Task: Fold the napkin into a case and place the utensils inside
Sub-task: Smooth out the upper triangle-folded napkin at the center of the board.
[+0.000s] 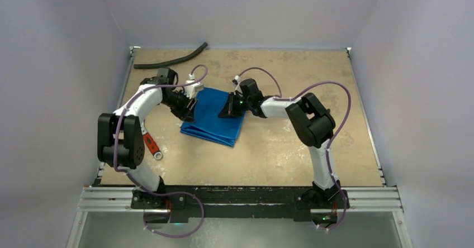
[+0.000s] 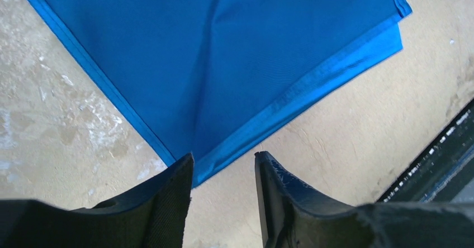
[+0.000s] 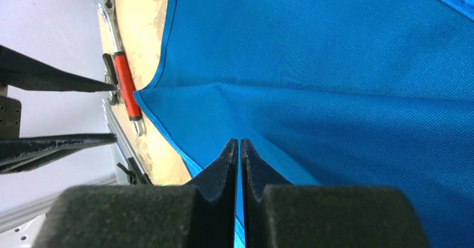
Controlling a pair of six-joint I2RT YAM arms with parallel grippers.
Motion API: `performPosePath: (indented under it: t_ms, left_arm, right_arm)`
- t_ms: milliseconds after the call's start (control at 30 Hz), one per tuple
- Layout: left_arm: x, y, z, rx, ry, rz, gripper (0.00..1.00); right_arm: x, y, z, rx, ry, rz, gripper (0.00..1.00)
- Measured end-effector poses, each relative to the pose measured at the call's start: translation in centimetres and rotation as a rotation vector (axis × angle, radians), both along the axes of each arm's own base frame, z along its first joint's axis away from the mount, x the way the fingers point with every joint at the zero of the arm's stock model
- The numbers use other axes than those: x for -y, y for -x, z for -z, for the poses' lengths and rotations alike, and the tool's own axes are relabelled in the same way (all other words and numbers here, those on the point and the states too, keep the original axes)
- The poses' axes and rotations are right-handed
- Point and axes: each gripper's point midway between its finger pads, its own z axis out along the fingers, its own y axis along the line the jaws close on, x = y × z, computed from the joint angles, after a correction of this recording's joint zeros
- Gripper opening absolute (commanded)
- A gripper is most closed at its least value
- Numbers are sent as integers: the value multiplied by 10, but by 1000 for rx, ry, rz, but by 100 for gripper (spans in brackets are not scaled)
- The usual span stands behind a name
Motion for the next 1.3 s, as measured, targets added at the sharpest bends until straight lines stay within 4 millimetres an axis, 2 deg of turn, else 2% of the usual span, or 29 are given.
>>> performPosePath:
  t_ms: [200,367,500,667,767,900,1133,1233,1300]
  left_arm:
    - [-2,-6,17,10,-16,-29,28]
    - [-18,-4,39,17,-102,-53,20]
    - [-30,-1,52,21,-170,-71,18]
    - [-38,5,59,27,-212,-81,18]
    - [-40,7,60,39,-217,-84,19]
    - [-39,8,58,51,-211,-84,21]
    - [-38,8,59,67,-203,-74,19]
    - [-39,9,61,70,-207,-66,18]
    - [-39,10,62,71,-209,-62,18]
  right_arm:
    - [0,1,1,0,-3,-3,6]
    - [-1,6,-1,-13,-17,-27,5]
    - [-3,9,-6,-31,-27,-47,4]
    - [-3,-8,-28,-1,-65,-55,4]
    - [14,-25,-28,0,-67,-18,3]
    - [50,-53,-22,-1,-54,58,3]
    - [108,-84,2,-9,1,144,2]
    - [119,-85,17,-41,12,149,1]
    - [118,-85,17,-35,7,142,1]
